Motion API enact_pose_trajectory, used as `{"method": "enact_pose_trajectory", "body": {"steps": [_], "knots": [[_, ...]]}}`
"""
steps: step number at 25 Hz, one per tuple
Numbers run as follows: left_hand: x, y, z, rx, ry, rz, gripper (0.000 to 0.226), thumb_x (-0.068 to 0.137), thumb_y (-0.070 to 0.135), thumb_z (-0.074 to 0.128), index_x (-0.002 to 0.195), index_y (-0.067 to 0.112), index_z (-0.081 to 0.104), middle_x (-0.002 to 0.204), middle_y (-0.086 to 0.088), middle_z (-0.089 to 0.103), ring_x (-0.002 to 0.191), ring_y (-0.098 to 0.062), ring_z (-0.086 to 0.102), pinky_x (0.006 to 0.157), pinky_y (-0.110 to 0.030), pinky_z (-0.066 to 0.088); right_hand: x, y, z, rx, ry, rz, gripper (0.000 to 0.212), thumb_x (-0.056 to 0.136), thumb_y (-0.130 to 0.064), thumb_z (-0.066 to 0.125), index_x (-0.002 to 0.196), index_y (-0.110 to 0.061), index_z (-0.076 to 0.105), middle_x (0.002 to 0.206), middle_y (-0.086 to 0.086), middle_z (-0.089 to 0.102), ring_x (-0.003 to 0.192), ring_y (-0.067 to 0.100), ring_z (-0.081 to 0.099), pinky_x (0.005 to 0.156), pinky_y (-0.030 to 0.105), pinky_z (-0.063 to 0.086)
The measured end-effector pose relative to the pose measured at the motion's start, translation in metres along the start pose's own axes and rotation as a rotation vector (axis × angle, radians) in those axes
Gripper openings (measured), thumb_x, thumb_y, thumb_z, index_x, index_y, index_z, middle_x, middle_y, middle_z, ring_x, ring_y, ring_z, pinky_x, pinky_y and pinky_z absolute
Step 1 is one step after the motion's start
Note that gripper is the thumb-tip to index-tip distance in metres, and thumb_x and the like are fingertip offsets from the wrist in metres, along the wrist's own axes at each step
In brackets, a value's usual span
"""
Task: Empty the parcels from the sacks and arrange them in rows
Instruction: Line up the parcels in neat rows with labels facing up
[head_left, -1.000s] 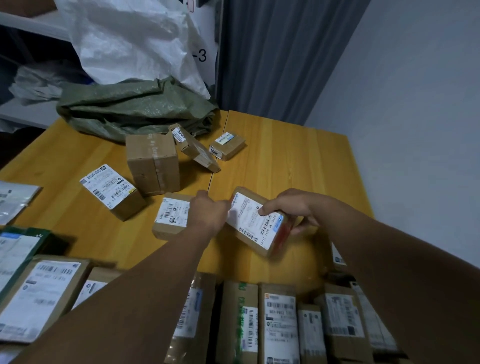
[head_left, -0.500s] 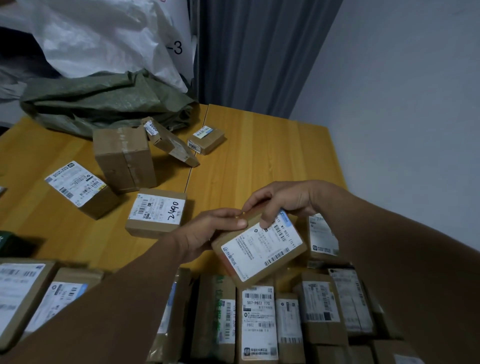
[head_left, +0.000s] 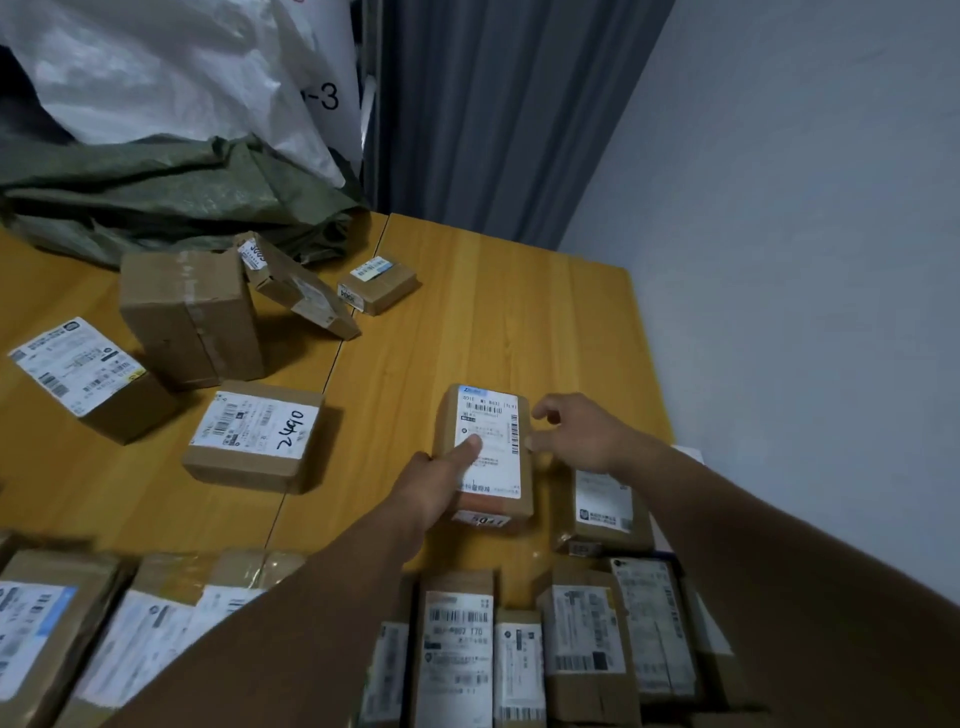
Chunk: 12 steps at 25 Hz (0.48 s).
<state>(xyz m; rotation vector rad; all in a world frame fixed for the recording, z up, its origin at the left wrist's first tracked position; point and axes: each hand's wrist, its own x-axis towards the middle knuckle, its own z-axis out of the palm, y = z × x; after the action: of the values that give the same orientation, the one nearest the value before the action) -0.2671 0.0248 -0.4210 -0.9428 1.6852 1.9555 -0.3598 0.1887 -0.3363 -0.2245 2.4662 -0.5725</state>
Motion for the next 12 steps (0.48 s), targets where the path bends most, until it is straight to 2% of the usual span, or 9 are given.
{"method": "enact_pose_trajectory", "body": {"steps": [3, 5, 7, 10, 12], "knots": [[0.001, -0.007, 0.021, 0.059, -0.023, -0.028, 0.064, 0.092, 0.056, 0.059, 0.135, 0.01, 0.048, 0.117, -0.003, 0.07, 0.089, -0.015, 0.067, 0.064, -0.025, 0.046, 0.009, 0.029, 0.003, -0.079, -0.006, 0.013, 0.036, 0.091, -0.022, 0.066, 0.125, -0.011, 0.059, 0.115, 0.01, 0.063, 0.095, 0.022, 0.059, 0.083, 0.038, 0.049], [-0.001, -0.013, 0.031, 0.156, -0.009, -0.04, 0.058, 0.097, 0.042, 0.058, 0.14, 0.006, 0.04, 0.13, -0.007, 0.063, 0.087, -0.013, 0.062, 0.062, -0.022, 0.045, 0.013, 0.044, 0.008, -0.163, 0.0, 0.025, 0.024, 0.092, -0.021, 0.06, 0.115, -0.018, 0.061, 0.116, 0.008, 0.061, 0.102, 0.028, 0.06, 0.084, 0.038, 0.05], [0.0, -0.018, 0.037, 0.227, 0.014, 0.0, 0.059, 0.097, 0.028, 0.061, 0.144, 0.006, 0.034, 0.137, -0.008, 0.057, 0.087, -0.011, 0.058, 0.061, -0.021, 0.044, 0.017, 0.057, 0.012, -0.291, 0.017, 0.029, 0.017, 0.092, -0.021, 0.053, 0.107, -0.022, 0.06, 0.12, 0.009, 0.058, 0.112, 0.034, 0.056, 0.093, 0.039, 0.048], [0.007, -0.022, 0.044, 0.244, 0.018, 0.077, 0.058, 0.092, 0.004, 0.063, 0.143, 0.011, 0.036, 0.134, -0.006, 0.06, 0.106, -0.02, 0.062, 0.082, -0.03, 0.053, 0.015, 0.069, 0.015, -0.44, -0.002, 0.068, 0.04, 0.096, -0.016, 0.045, 0.135, -0.018, 0.051, 0.136, 0.014, 0.049, 0.126, 0.034, 0.046, 0.107, 0.042, 0.037], [0.012, -0.024, 0.048, 0.268, 0.003, 0.111, 0.059, 0.088, -0.006, 0.058, 0.141, 0.016, 0.041, 0.128, -0.002, 0.064, 0.113, -0.022, 0.062, 0.093, -0.037, 0.054, 0.014, 0.08, 0.018, -0.422, -0.01, 0.108, 0.05, 0.096, -0.014, 0.044, 0.146, -0.018, 0.042, 0.144, 0.017, 0.044, 0.131, 0.036, 0.043, 0.109, 0.043, 0.037]]}}
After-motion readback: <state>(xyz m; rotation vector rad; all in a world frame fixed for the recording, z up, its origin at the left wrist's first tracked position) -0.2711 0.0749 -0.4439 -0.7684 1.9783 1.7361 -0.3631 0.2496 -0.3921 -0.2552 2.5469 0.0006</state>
